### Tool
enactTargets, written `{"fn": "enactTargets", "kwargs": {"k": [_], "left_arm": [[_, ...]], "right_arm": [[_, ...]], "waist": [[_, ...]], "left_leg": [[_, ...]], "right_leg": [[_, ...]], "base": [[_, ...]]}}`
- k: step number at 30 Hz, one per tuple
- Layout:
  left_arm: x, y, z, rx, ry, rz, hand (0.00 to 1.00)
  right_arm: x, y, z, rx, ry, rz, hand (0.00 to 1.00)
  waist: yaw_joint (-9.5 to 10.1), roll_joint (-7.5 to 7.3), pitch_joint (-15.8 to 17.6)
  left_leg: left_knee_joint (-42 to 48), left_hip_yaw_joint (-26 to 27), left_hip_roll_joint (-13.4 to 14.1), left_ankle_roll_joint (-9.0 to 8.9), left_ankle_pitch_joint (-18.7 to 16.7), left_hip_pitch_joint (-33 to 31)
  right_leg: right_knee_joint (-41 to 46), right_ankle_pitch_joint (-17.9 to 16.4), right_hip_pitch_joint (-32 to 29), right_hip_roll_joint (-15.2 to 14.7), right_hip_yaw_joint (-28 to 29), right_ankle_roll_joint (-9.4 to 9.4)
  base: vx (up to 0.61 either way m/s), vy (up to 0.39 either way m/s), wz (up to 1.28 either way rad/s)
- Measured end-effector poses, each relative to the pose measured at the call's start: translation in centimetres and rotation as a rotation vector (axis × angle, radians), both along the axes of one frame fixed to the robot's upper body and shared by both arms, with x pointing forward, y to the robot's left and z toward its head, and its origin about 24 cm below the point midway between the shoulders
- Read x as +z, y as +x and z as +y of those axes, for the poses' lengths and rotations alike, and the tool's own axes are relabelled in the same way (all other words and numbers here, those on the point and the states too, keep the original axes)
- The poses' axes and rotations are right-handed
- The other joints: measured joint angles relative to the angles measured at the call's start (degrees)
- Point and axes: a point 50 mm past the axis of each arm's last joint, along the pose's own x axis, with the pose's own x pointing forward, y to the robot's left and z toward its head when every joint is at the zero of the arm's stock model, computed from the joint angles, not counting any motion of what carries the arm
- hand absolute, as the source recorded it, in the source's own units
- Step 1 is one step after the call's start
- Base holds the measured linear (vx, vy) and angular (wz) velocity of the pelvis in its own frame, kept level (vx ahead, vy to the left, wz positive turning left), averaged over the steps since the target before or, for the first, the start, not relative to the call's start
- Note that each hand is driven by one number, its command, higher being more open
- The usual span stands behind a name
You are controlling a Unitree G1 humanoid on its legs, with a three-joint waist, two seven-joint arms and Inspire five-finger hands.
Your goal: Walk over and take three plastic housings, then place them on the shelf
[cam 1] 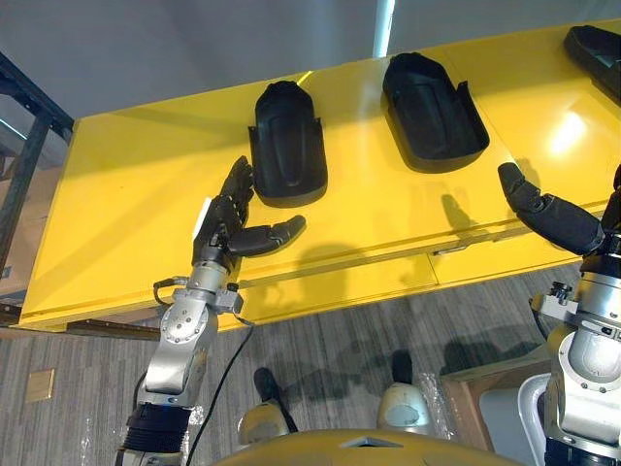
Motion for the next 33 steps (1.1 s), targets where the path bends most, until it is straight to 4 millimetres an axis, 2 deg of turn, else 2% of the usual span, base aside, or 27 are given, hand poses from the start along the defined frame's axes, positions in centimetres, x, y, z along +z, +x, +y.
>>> {"fn": "enactTargets", "kwargs": {"k": [22,29,32,33], "left_arm": [[-1.1,-0.2,0.1,-0.008,0.019,0.061,1.00],[-2.2,-1.3,1.6,0.137,-0.012,0.101,1.00],[-1.7,-1.9,2.5,0.243,-0.061,0.033,1.00],[-0.7,-2.3,2.7,0.283,-0.092,-0.041,1.00]], "right_arm": [[-0.4,0.1,0.0,0.014,0.001,0.028,1.00],[-1.7,0.0,0.0,0.015,0.102,0.034,1.00],[-2.2,-0.1,0.6,0.022,0.130,0.040,1.00],[-2.5,0.1,1.0,0.030,0.146,0.047,1.00]], "waist": [[-0.37,-0.64,-2.39],[-0.59,-1.18,-3.73],[0.39,-1.17,-4.20],[0.67,-1.27,-4.66]], "left_leg": [[-0.01,0.13,0.00,-0.15,-0.31,1.09],[-0.03,-0.08,0.01,-0.16,-0.55,2.25],[-0.03,-0.72,0.03,-0.17,-0.61,2.60],[-0.04,-1.47,0.03,-0.16,-0.65,2.58]], "right_leg": [[-0.97,0.16,1.54,0.06,-0.13,0.20],[-1.19,0.08,3.01,0.07,-0.62,0.22],[-1.40,-0.14,4.02,0.05,-1.62,0.10],[-1.64,-0.16,4.77,0.06,-2.38,0.09]], "base": [[0.00,0.000,0.00],[0.00,0.000,0.01],[-0.02,-0.001,0.12],[-0.02,-0.002,0.20]]}}
